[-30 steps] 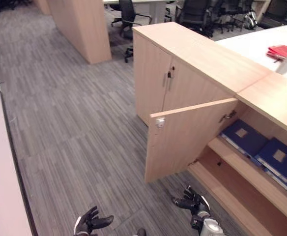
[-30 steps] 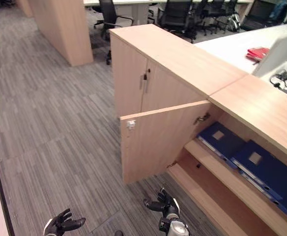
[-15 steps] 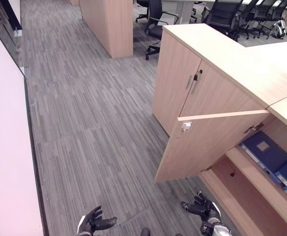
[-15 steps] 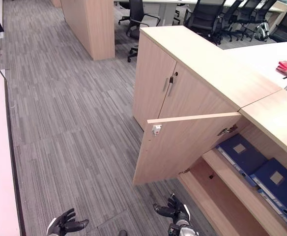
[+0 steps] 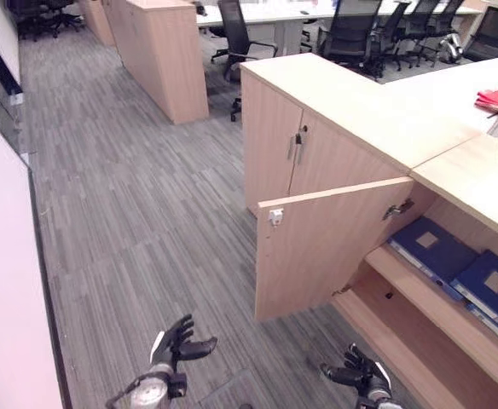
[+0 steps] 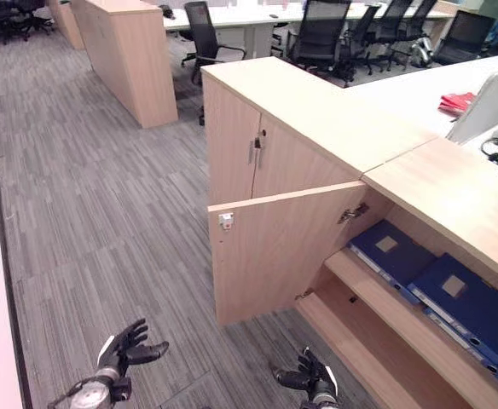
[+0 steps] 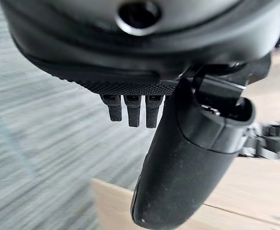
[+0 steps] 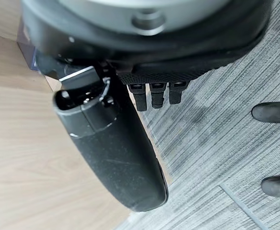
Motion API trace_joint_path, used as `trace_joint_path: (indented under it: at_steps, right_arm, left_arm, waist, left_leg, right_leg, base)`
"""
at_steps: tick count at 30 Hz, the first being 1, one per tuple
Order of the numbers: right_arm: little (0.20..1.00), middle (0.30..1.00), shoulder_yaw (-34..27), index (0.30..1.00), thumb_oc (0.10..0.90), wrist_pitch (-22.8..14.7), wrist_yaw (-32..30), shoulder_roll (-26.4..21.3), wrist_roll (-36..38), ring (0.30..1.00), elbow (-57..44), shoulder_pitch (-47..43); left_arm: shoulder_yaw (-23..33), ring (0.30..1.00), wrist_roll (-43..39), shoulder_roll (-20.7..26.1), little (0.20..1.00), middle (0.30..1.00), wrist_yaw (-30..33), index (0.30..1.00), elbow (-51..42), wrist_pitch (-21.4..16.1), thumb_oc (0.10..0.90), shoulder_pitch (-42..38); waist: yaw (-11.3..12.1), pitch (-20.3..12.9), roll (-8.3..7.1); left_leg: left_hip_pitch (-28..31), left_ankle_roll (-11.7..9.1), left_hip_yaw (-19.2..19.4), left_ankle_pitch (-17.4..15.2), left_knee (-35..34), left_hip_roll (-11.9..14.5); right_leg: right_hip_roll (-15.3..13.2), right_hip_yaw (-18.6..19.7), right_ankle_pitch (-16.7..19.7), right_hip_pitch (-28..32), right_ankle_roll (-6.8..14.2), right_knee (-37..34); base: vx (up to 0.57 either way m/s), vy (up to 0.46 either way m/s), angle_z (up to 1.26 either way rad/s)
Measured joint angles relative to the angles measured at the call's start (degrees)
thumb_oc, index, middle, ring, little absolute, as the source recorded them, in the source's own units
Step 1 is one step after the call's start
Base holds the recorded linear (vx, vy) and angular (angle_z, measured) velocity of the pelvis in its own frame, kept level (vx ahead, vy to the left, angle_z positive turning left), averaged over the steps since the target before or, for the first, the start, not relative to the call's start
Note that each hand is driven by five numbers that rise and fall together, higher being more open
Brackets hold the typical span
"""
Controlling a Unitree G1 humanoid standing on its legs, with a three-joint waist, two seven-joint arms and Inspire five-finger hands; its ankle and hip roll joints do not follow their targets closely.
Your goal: Put the empty folder in the office cabinet
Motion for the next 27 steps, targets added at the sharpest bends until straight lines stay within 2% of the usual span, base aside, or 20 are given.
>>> trace_joint_path:
  at_steps: [5,8,12,22,27]
  right_arm:
    - [0.9,0.9,0.6,0.9,0.8,0.0,0.6,-0.7,0.0,0.9,-1.7,0.8]
    - [0.9,0.9,1.1,0.9,0.8,0.1,1.1,-1.2,0.0,0.9,-1.8,0.8]
    - [0.9,0.9,1.2,0.9,0.8,0.2,1.4,-1.8,0.0,0.9,-1.0,1.1]
    - [0.9,0.9,1.4,0.9,0.8,0.2,1.4,-3.1,0.1,0.9,-0.5,1.0]
    - [0.9,0.9,0.8,0.9,0.8,0.6,0.4,-2.4,0.2,0.9,3.7,0.2]
  left_arm:
    - [0.1,0.9,-0.6,2.8,0.9,0.9,0.9,0.9,0.1,-0.1,0.8,-6.4]
    - [0.3,0.9,-2.7,5.2,0.9,0.9,1.4,0.9,4.0,-0.1,0.8,-12.6]
    - [0.0,0.9,-5.0,6.0,0.9,0.9,2.5,0.9,6.1,-0.1,0.8,-18.9]
    - [-3.5,0.9,-7.5,5.2,0.9,0.9,2.5,0.9,6.0,-0.1,0.8,-28.6]
    - [-3.9,0.9,-12.7,1.1,0.9,0.9,3.8,0.9,5.0,-0.1,0.8,-28.8]
  waist:
    - [-2.7,-0.5,1.29]
    - [-4.1,-0.9,2.01]
    - [-5.7,-1.1,2.25]
    - [-9.0,-1.1,2.06]
    - [-8.4,-1.2,1.58]
  left_leg:
    - [1.0,-0.2,2.3,0.0,-0.1,0.9]
    - [1.1,-0.6,4.8,-0.2,0.0,1.7]
    - [1.4,-0.9,6.7,-0.3,0.0,2.5]
    - [2.2,-1.4,9.5,-0.6,0.0,3.6]
    - [2.1,-1.6,9.4,-0.7,-0.2,3.5]
  right_leg:
    - [0.8,2.1,0.1,0.0,-0.4,0.0]
    - [1.4,3.9,0.2,-0.9,-0.4,0.0]
    - [2.2,5.7,0.6,-1.6,-0.8,0.0]
    - [3.4,8.5,1.2,-2.1,-1.3,0.0]
    - [3.2,8.5,1.1,-2.2,-1.3,0.0]
  base:
    - [0.02,-0.035,-0.27]
    - [0.02,-0.029,-0.35]
    - [0.02,-0.017,-0.27]
    - [0.0,0.006,-0.18]
    - [0.0,0.025,0.02]
